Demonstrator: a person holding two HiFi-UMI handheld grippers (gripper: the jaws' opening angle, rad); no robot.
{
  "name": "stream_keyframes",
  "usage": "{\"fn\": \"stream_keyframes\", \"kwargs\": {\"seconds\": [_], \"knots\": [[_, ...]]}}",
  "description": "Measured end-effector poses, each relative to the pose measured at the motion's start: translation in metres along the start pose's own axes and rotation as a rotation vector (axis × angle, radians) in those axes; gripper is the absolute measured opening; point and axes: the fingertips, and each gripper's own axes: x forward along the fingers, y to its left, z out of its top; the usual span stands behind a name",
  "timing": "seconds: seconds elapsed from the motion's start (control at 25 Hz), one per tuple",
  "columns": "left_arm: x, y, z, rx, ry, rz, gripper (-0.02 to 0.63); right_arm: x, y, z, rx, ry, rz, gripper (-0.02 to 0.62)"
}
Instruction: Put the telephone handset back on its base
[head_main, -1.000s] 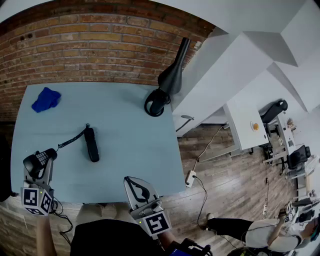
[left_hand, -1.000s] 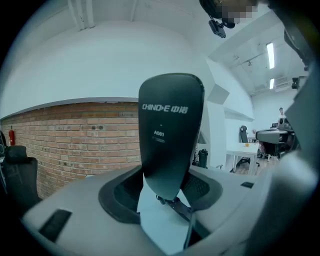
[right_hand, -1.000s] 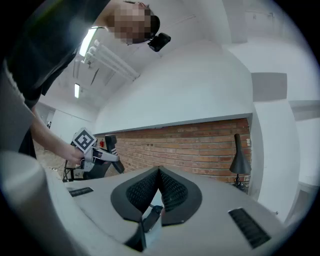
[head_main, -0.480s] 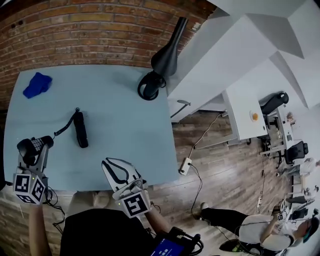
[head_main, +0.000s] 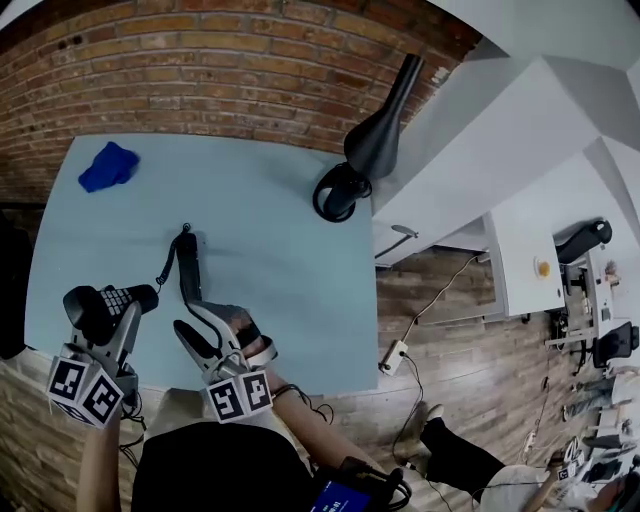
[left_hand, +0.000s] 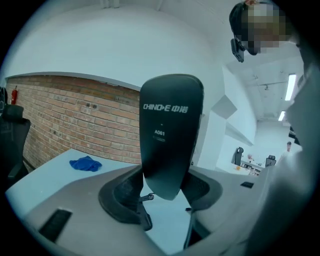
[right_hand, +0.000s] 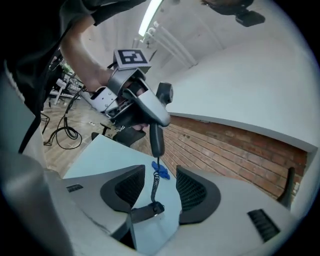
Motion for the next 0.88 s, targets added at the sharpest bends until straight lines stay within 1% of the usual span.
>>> {"fn": "stream_keyframes", "kwargs": {"seconds": [0.12, 0.2, 0.28, 0.4, 0.44, 0.48, 0.56, 0.64, 0.68, 0.72, 0.8, 0.88], "knots": [[-0.002, -0.006, -0.003, -0.048, 0.001, 0.004, 0.253, 0.022, 0.011, 0.008, -0.079, -0.022, 0.029, 0.185], [-0.003, -0.007, -0.005, -0.093, 0.003, 0.009, 0.253, 0.031, 0.017, 0.013, -0.137, -0.033, 0.031, 0.196], [-0.003, -0.007, -0.008, -0.138, 0.007, 0.01, 0.253, 0.036, 0.019, 0.02, -0.202, -0.047, 0.003, 0.204], [-0.002, -0.009, -0.013, -0.172, 0.018, 0.003, 0.253, 0.041, 0.017, 0.031, -0.29, -0.076, -0.054, 0.206], [-0.002, -0.01, -0.014, -0.179, 0.021, 0.002, 0.253, 0.043, 0.016, 0.034, -0.296, -0.087, -0.062, 0.201], [-0.002, -0.011, -0.014, -0.183, 0.019, 0.001, 0.253, 0.044, 0.015, 0.037, -0.285, -0.098, -0.062, 0.151], [-0.001, -0.01, -0.012, -0.174, 0.002, -0.011, 0.253, 0.045, 0.013, 0.04, -0.241, -0.12, -0.037, 0.156], [0.001, -0.011, -0.01, -0.129, -0.027, -0.036, 0.264, 0.044, 0.012, 0.04, -0.178, -0.139, 0.018, 0.156], [0.002, -0.013, -0.009, -0.098, -0.04, -0.047, 0.273, 0.043, 0.013, 0.039, -0.128, -0.145, 0.054, 0.156], [0.004, -0.014, -0.008, -0.064, -0.051, -0.056, 0.279, 0.042, 0.014, 0.039, -0.065, -0.15, 0.092, 0.156], [0.009, -0.017, -0.004, -0.011, -0.066, -0.072, 0.288, 0.04, 0.015, 0.038, 0.103, -0.163, 0.168, 0.155], [0.017, -0.02, 0.0, -0.008, -0.073, -0.094, 0.29, 0.039, 0.013, 0.038, 0.284, -0.179, 0.233, 0.155]]}}
